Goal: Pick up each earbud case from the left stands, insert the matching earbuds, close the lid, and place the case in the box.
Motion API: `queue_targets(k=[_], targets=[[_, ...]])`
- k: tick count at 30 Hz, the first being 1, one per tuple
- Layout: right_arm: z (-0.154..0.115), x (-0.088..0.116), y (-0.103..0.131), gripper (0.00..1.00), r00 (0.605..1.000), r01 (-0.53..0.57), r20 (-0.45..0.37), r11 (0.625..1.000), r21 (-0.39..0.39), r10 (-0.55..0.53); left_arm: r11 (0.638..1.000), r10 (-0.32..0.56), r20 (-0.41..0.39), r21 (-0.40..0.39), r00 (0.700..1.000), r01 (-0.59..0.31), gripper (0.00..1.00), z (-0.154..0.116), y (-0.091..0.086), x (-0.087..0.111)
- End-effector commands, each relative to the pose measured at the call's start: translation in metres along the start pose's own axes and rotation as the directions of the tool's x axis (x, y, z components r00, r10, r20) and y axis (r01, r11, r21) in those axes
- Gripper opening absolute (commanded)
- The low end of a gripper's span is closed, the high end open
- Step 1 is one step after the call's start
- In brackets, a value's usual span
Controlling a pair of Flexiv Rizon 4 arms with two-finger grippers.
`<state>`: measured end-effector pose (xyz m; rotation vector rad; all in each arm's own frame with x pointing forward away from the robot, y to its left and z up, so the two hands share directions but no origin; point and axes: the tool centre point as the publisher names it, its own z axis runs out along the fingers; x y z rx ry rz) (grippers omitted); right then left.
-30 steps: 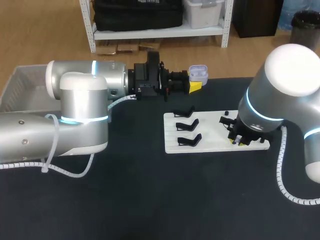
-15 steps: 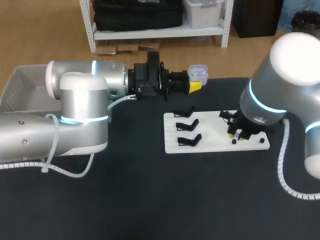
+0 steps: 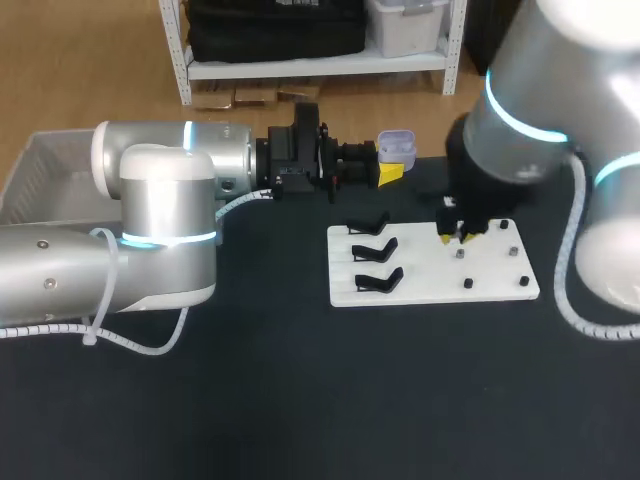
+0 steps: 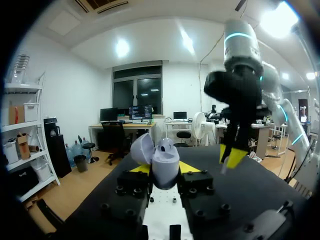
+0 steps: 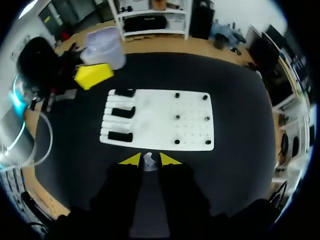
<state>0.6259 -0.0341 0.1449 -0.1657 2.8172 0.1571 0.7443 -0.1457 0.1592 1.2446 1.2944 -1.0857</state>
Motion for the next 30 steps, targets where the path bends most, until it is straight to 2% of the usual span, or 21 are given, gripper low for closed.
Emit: queue_targets(k=[1,17,19,22,30], targets=[[-0.034,-0.004,0.015,0.00,0.985,0.106,-0.137,0.994,0.015,-0.103,1.000,0.003,0.005,-0.003,1.000,-0.003,0.00,0.000,0.000,0.001],[-0.039,-0.005,0.018,0.00,0.987,0.098,-0.131,0.995,0.008,-0.096,1.000,0.003,0.005,-0.003,1.000,-0.003,0.00,0.000,0.000,0.001],[-0.045,-0.021,0.021,0.00,0.990,0.120,-0.073,0.993,-0.009,-0.121,1.000,0.003,0.005,-0.003,1.000,-0.003,0.00,0.000,0.000,0.001],[-0.051,-0.043,0.027,0.00,0.985,0.171,-0.038,0.985,-0.007,-0.171,1.000,0.003,0.005,-0.003,1.000,-0.003,0.00,0.000,0.000,0.001],[-0.058,-0.079,0.042,0.00,0.945,0.328,0.001,0.944,-0.033,-0.328,1.000,0.003,0.005,-0.003,1.000,-0.003,0.00,0.000,0.000,0.001]])
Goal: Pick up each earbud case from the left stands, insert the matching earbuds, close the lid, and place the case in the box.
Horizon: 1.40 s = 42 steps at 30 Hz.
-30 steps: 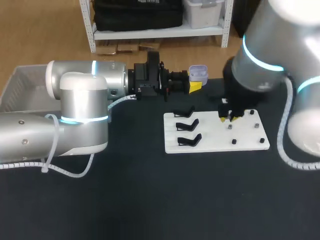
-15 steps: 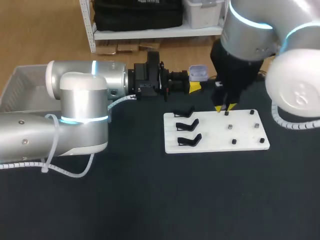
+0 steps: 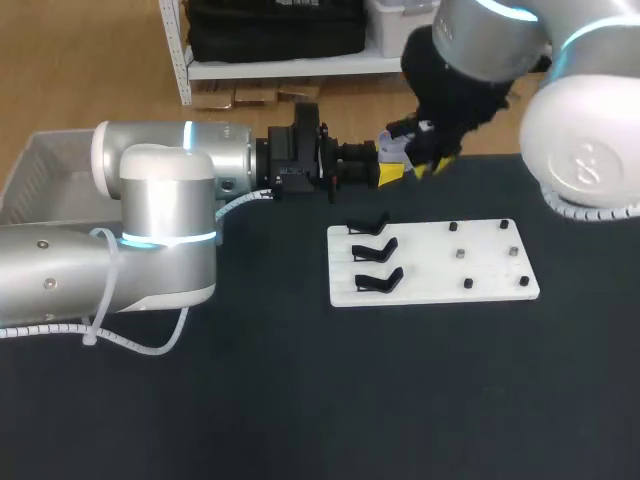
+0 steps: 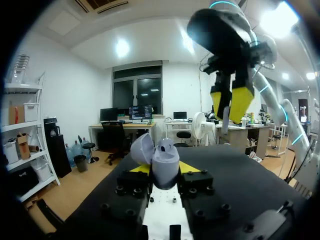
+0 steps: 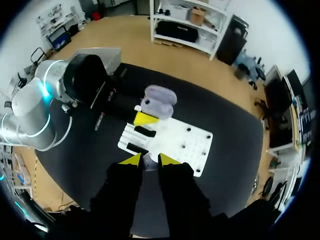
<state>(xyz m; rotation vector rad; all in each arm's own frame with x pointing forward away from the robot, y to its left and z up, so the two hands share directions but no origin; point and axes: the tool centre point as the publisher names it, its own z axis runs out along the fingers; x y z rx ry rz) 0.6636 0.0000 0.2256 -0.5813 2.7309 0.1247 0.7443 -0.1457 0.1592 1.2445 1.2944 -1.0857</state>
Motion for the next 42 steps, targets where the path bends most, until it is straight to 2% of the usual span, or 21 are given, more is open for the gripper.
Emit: queue_targets(k=[1,9,16,22,42], targets=[[0.003,-0.019,0.002,0.00,0.998,0.057,-0.021,0.998,-0.013,-0.057,1.000,0.003,0.005,-0.003,1.000,-0.003,0.00,0.000,0.000,0.001],[0.009,-0.047,-0.004,0.00,0.989,0.145,-0.015,0.989,0.018,-0.144,1.000,0.003,0.005,-0.003,1.000,-0.003,0.00,0.000,0.000,0.001],[0.017,-0.065,0.001,0.00,0.985,0.174,0.004,0.984,0.038,-0.175,1.000,0.003,0.005,-0.003,1.000,-0.003,0.00,0.000,0.000,0.001],[0.027,-0.066,0.003,0.00,0.983,0.185,0.001,0.982,0.045,-0.185,1.000,0.003,0.005,-0.003,1.000,-0.003,0.00,0.000,0.000,0.001],[0.037,-0.065,0.000,0.00,0.977,0.215,-0.004,0.975,0.063,-0.215,1.000,0.003,0.005,-0.003,1.000,-0.003,0.00,0.000,0.000,0.001]])
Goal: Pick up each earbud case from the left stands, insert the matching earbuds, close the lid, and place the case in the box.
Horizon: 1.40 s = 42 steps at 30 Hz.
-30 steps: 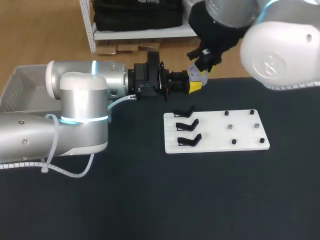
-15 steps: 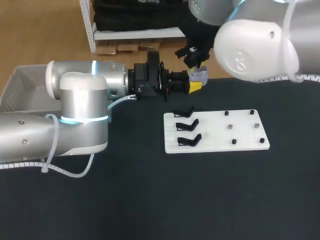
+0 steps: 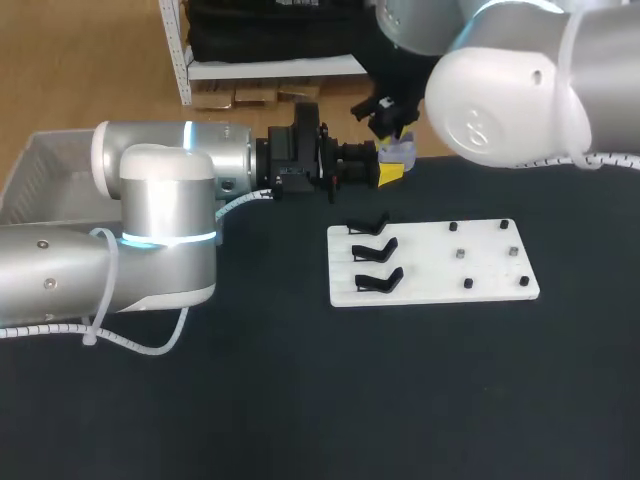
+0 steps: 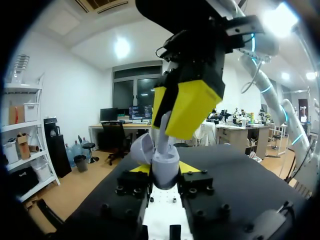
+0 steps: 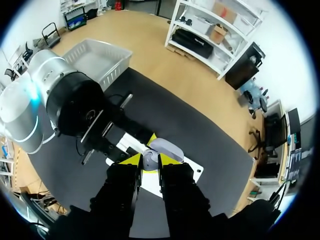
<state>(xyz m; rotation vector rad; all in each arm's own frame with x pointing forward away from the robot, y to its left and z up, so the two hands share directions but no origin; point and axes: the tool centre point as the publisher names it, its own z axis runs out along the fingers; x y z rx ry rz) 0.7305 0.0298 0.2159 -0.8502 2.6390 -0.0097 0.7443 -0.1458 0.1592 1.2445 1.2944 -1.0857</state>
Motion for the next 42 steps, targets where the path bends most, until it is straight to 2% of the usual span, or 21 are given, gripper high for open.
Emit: queue_targets(k=[1,33,35,36,42], targets=[[0.003,0.001,0.000,0.00,1.000,0.006,-0.003,1.000,0.002,-0.006,1.000,0.003,0.005,-0.003,1.000,-0.003,0.00,0.000,0.000,0.001],[0.016,0.004,-0.001,0.00,0.999,0.023,-0.041,1.000,0.019,-0.022,1.000,0.003,0.005,-0.003,1.000,-0.003,0.00,0.000,0.000,0.001],[0.015,0.004,-0.001,0.17,0.999,0.023,-0.039,1.000,0.020,-0.022,1.000,0.003,0.005,-0.003,1.000,-0.003,0.00,0.000,0.000,0.001],[0.015,0.005,-0.001,0.21,0.999,0.023,-0.039,1.000,0.020,-0.022,1.000,0.003,0.005,-0.003,1.000,-0.003,0.00,0.000,0.000,0.001],[0.014,0.005,-0.001,0.25,0.999,0.024,-0.036,0.999,0.022,-0.023,1.000,0.003,0.005,-0.003,1.000,-0.003,0.00,0.000,0.000,0.001]])
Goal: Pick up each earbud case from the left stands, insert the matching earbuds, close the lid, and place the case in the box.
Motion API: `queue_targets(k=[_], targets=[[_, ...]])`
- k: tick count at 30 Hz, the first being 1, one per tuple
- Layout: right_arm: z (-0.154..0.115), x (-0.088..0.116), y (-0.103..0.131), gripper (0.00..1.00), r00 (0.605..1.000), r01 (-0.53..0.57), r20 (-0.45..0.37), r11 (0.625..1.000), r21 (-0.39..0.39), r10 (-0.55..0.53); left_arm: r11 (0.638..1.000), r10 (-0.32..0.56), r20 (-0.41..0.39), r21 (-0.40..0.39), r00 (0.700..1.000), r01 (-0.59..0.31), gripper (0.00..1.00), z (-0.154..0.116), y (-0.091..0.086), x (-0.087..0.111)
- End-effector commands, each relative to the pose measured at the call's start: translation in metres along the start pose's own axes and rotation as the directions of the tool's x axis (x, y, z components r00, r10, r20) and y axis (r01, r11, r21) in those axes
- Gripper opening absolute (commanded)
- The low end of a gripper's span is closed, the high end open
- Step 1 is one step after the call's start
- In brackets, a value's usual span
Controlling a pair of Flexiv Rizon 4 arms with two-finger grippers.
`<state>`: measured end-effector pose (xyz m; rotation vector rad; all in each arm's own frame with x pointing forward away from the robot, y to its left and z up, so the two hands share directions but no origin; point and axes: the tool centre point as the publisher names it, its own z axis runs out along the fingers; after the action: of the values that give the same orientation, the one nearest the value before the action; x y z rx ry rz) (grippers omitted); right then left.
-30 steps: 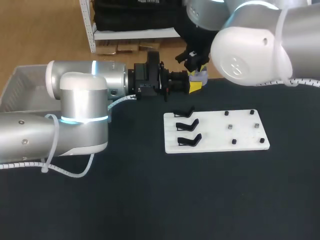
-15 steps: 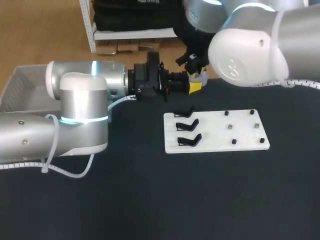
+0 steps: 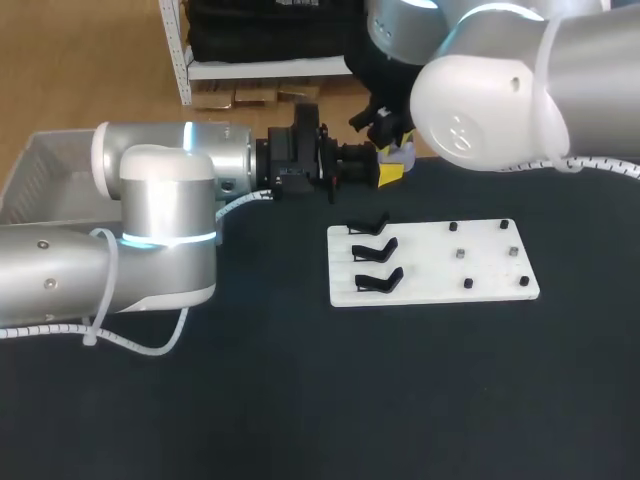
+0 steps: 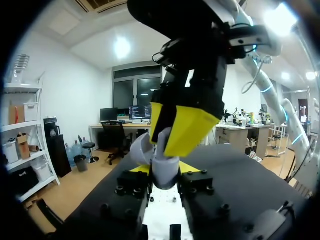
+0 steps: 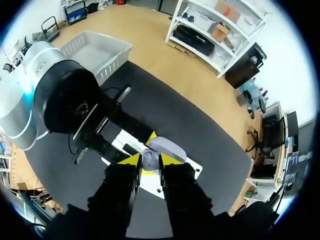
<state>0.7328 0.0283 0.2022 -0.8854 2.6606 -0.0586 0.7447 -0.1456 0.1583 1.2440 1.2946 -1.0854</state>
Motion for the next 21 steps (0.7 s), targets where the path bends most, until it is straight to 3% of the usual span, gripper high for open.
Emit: queue_targets(k=[1,4,21], targets=[[0.0005,0.0009,0.0001,0.27,1.000,-0.001,0.004,1.000,0.004,0.001,1.000,0.004,0.005,-0.003,1.000,-0.004,0.00,0.0001,-0.0007,0.0003],[0.0004,0.0009,0.0002,0.34,1.000,0.000,0.003,1.000,0.003,0.000,1.000,0.004,0.005,-0.003,1.000,-0.004,0.00,0.0001,-0.0007,0.0003],[-0.0009,0.0000,-0.0030,0.33,1.000,-0.009,-0.002,1.000,0.003,0.009,1.000,0.004,0.005,-0.003,1.000,-0.004,0.00,0.0001,-0.0007,0.0003]])
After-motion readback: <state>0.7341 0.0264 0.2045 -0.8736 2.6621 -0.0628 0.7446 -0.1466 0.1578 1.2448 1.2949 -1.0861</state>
